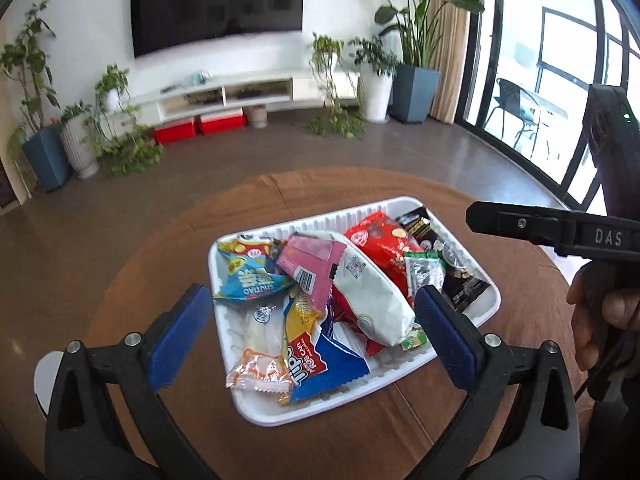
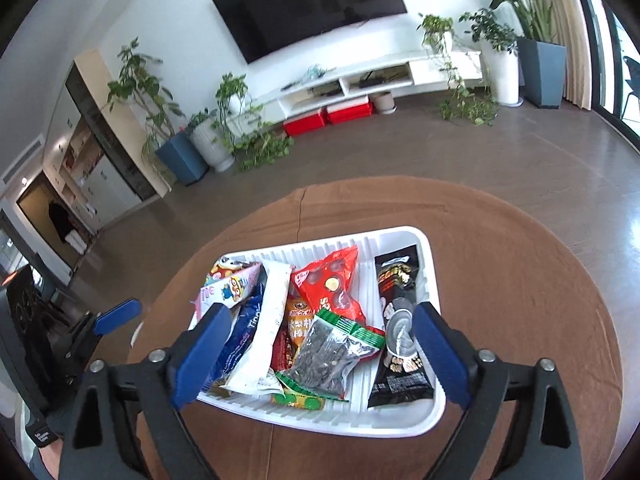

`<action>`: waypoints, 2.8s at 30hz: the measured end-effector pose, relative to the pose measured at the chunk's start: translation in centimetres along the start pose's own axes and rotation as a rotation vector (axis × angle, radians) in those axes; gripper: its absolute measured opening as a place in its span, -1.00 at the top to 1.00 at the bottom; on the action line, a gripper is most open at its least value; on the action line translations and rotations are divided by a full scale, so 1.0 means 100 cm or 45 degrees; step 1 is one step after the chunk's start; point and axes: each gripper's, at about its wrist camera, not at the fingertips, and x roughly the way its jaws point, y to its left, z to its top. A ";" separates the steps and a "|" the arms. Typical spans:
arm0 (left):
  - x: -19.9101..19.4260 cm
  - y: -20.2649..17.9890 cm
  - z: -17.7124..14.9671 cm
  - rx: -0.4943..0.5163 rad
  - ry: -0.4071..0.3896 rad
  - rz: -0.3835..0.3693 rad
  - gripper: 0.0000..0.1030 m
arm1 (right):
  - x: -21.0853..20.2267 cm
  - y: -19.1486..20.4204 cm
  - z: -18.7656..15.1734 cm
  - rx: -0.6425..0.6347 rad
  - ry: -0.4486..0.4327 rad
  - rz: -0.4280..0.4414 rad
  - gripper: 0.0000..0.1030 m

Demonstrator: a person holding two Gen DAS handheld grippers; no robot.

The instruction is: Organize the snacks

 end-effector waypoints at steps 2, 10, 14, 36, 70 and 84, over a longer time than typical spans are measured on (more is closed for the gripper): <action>-0.026 -0.008 -0.006 0.028 -0.104 0.010 -0.99 | -0.015 0.001 -0.005 0.011 -0.039 0.017 -0.88; -0.131 -0.053 -0.038 0.091 -0.356 0.042 -1.00 | -0.101 0.021 -0.032 -0.072 -0.347 -0.001 -0.95; -0.176 -0.073 -0.057 0.014 -0.403 0.225 -1.00 | -0.162 0.036 -0.050 -0.108 -0.608 0.007 -1.00; -0.257 -0.098 -0.159 -0.225 -0.222 0.274 -0.99 | -0.255 0.080 -0.148 -0.239 -0.624 -0.171 -1.00; -0.180 -0.082 -0.191 -0.279 0.113 0.293 -0.99 | -0.187 0.063 -0.204 -0.138 -0.108 -0.363 -1.00; -0.172 -0.078 -0.194 -0.293 0.138 0.300 -0.99 | -0.181 0.067 -0.207 -0.151 -0.074 -0.367 -1.00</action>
